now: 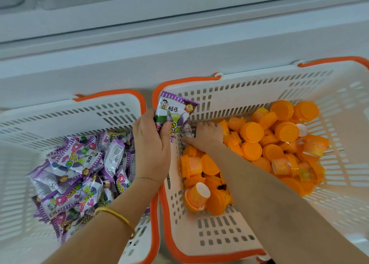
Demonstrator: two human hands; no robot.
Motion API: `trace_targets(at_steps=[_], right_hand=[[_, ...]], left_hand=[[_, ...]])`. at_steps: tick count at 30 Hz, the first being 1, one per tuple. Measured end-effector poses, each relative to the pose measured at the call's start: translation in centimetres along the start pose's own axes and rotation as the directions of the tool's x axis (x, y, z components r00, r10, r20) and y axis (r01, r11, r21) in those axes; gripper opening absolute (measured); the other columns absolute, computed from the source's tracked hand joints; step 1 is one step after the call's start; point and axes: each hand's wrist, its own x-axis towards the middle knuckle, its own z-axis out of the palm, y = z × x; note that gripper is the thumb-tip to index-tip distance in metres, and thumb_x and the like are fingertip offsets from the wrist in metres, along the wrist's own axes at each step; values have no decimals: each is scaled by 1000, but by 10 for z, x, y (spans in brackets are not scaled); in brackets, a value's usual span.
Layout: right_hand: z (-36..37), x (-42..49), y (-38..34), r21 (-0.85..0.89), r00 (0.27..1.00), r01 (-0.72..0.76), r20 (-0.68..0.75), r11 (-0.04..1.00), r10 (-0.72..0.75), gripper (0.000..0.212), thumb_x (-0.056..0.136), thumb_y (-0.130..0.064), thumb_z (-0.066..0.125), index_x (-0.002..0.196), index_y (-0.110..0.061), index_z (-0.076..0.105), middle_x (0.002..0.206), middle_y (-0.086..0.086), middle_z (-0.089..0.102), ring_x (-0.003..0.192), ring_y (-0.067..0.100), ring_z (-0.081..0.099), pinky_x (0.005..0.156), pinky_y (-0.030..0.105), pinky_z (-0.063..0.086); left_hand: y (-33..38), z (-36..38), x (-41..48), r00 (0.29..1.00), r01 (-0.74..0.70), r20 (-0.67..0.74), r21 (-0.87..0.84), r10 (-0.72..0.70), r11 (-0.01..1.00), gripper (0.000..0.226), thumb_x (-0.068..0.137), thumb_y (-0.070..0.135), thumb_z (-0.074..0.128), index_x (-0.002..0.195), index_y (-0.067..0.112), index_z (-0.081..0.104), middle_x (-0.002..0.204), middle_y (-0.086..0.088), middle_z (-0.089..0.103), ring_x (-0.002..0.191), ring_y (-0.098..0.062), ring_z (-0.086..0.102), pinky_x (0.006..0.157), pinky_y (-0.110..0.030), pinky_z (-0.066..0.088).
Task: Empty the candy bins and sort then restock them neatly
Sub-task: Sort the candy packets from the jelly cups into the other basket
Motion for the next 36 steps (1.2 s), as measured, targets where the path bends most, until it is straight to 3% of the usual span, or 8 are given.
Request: trace_targets(at_steps=[6,10,13,20,24,28,33,36], right_hand=[[-8,12,3,-72,989,26,148,997,-15,84,75,-79,46,133,-18,48,136,5,51,127,24,43,100,39,33],[-17,14,12,14,983,28,184,1000,-30,42,80,-60,61,76,-18,54,85,1,56,97,22,55,74,32,42],[-19,4,24,249,986,-19,166,968,-23,30,82,-43,67,69,-18,55,73,-1,56,84,20,57,63,30,42],[-76,-67,77,924,954,-39,-79,381,288,33,85,-16,70,117,-8,66,109,5,68,92,15,61,80,31,51],[-110,-111,87,988,991,-54,34,148,131,31,91,-22,61,104,6,59,100,20,68,93,30,65,77,42,51],[-125,-144,76,992,993,-52,39,-112,-114,18,95,-17,49,107,-11,61,99,5,72,93,22,68,83,38,56],[-128,-152,61,1000,997,-24,24,1,-70,27,92,-11,57,119,-14,56,112,6,67,99,23,67,79,41,59],[-130,-150,48,983,997,32,-20,183,-70,32,89,-15,65,120,-11,58,115,10,64,100,27,65,83,41,57]], left_hand=[[0,0,0,1000,-24,-13,-13,24,1000,42,93,34,39,120,3,51,106,6,44,98,-2,32,85,2,24],[0,0,0,1000,-24,-1,-17,24,1000,43,94,36,38,121,4,50,107,6,44,99,-3,33,85,3,23],[0,-1,1,1000,-15,1,-13,15,1000,40,95,33,43,121,4,50,106,4,44,100,-7,34,83,3,23],[7,-7,3,999,-35,13,-9,35,999,28,96,22,52,114,2,54,101,-9,54,99,-19,40,71,-16,22],[30,-14,5,999,-34,-27,31,35,999,28,93,32,57,107,8,58,88,-7,61,87,-26,54,68,-32,37],[56,-19,-2,960,251,182,-226,-212,941,21,90,25,62,104,13,52,86,9,55,87,-20,58,75,-30,52],[82,-31,-13,639,758,688,-485,-345,437,11,96,28,53,99,18,57,88,2,69,78,-21,65,74,-44,58],[79,-27,-20,587,765,765,-415,-266,493,49,78,44,67,120,23,53,112,-3,68,99,-27,66,82,-50,56]])
